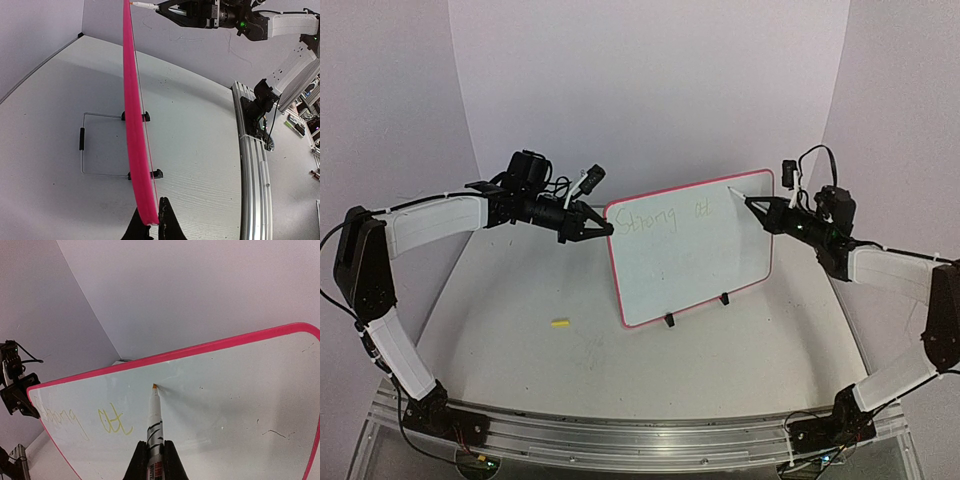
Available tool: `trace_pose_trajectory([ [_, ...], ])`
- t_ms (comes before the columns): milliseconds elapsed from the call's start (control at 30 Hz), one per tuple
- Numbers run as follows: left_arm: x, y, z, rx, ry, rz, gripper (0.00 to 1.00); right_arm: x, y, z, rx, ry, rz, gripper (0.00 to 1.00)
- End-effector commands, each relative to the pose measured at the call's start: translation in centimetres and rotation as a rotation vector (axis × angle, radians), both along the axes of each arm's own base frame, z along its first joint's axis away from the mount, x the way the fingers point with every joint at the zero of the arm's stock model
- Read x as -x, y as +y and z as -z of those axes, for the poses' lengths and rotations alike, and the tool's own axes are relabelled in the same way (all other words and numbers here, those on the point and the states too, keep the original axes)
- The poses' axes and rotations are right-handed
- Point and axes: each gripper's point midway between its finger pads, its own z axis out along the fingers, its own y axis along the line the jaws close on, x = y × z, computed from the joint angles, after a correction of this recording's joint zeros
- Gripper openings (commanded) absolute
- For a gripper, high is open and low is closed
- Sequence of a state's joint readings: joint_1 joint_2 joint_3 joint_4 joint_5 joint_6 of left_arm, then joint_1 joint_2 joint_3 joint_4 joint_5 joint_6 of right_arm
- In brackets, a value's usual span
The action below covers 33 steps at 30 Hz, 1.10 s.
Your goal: Write a sentence on the whiteboard
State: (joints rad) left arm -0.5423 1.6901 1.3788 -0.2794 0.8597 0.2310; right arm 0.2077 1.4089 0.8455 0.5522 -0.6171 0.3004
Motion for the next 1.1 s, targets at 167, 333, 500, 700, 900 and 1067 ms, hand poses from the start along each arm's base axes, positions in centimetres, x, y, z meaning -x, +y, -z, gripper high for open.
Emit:
trace_pose_trajectory([
  [167, 0.5, -0.5, 1.9, -0.054, 0.010, 0.018, 0.00, -0.2, -0.5, -0.2, 0.003, -0.028, 0.032, 0.00],
  [333, 0.5, -0.5, 1.9, -0.053, 0.011, 0.019, 0.00, 0.5, -0.7, 2.1, 0.006, 0.024, 0.032, 0.00],
  [500, 0.5, -0.5, 1.8, -0.052, 0.011, 0.019, 0.00, 1.0, -0.8, 3.2, 0.004, 0.049, 0.032, 0.00],
  [700, 0.5, -0.5, 1.8, -0.051, 0.010, 0.019, 0.00, 1.0, -1.0, 2.1, -0.007, 0.022, 0.047, 0.00],
  [900, 0.5, -0.5, 1.7, -0.051, 0.009, 0.019, 0.00, 0.9, -1.0, 0.1, -0.035, -0.028, 0.051, 0.00],
  [1067, 0.6, -0.5, 1.7, -0.050, 0.008, 0.020, 0.00, 0.5, -0.8, -0.3, -0.038, -0.036, 0.043, 0.00],
])
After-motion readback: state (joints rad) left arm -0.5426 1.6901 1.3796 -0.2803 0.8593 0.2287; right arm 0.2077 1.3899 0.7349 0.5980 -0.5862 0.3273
